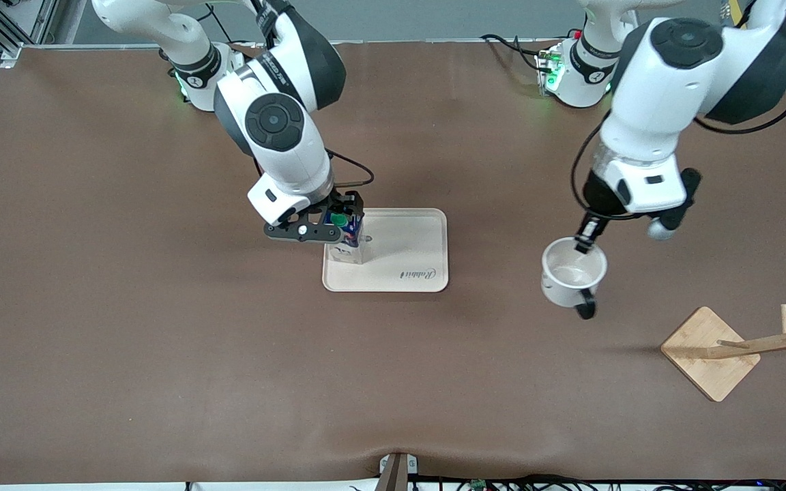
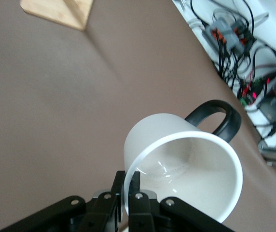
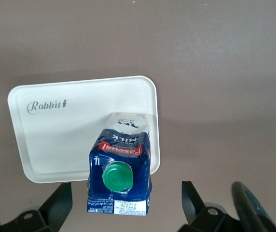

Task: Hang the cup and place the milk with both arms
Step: 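Carry the mug toward the wooden stand while the right gripper grasps milk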

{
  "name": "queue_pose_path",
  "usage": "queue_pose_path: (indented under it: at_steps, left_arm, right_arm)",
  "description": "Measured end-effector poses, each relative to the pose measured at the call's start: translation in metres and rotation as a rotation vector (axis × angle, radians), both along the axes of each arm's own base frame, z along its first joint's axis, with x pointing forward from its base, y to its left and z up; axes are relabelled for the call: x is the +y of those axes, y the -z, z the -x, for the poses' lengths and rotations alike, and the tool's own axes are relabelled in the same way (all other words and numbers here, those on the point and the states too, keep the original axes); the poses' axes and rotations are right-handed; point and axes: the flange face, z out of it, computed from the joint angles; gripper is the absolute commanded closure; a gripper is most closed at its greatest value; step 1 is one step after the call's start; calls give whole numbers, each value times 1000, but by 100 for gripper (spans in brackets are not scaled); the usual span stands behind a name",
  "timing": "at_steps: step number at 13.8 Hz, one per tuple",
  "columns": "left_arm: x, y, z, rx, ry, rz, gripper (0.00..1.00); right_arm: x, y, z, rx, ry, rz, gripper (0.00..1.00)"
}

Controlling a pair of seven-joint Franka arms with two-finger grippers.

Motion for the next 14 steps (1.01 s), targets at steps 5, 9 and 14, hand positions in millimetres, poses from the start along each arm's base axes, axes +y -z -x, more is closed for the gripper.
queue_pose_path:
  at_steps: [5,9,14]
  left_arm:
    - [90,19,-14,-161,42,-26,100]
    - [156,33,-19,-166,131,-112,100]
    - [203,51,-14,-118,230,-186,100]
  right_arm:
    - [12,13,5,5,8,9,0]
    - [18,21,8,5,4,11,0]
    - [18,41,9,1,6,12,0]
